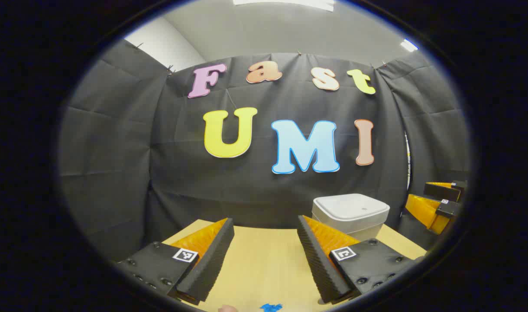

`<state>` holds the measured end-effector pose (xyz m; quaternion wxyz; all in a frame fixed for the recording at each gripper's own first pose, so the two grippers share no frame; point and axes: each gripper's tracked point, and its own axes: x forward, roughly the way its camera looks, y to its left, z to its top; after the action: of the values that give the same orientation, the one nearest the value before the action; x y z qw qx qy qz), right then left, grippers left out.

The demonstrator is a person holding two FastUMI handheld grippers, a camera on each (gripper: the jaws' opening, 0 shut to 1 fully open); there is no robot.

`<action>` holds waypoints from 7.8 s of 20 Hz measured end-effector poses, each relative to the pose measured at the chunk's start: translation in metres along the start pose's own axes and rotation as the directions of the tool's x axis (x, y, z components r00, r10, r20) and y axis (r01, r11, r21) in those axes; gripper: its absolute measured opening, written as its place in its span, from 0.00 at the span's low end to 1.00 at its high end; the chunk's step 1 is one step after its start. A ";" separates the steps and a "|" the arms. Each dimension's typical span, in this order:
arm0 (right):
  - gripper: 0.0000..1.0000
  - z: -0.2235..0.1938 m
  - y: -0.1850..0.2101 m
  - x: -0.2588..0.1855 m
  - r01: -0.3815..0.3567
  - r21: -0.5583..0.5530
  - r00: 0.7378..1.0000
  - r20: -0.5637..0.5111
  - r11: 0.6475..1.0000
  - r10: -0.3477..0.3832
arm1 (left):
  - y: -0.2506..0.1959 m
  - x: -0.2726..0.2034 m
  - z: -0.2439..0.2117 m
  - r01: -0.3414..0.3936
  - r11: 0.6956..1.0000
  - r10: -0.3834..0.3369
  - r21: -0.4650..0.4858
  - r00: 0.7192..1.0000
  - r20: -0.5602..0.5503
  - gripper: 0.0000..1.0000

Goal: Press the lid of the desktop garbage bin to open it, pick up the crumpled paper on the desktop and throw it into the bin, then pick up the pop can on the desktop and drop it into the bin, and finally close the garbage bin lid.

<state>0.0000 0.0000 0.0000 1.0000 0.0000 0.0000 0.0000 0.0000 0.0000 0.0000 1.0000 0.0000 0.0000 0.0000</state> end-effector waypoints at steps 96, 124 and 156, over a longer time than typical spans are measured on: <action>0.11 0.002 0.024 0.035 -0.040 -0.017 0.999 -0.036 0.999 0.039 | -0.005 -0.022 -0.280 0.078 0.992 -0.119 -0.097 0.827 -0.550 0.96; 0.96 -0.048 0.004 -0.003 -0.017 0.079 0.989 -0.146 0.997 0.029 | -0.028 -0.040 -0.396 0.129 0.984 -0.181 -0.127 0.689 -0.701 0.66; 0.96 -0.035 -0.048 -0.071 0.150 0.025 0.983 -0.111 0.988 -0.146 | -0.079 0.077 -0.108 0.290 0.953 -0.304 -0.094 0.925 -0.229 0.17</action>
<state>-0.0712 -0.0482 -0.0352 0.9956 0.0168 0.0547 -0.0743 0.0769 -0.0792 -0.1079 0.9806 -0.0291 0.1211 -0.1513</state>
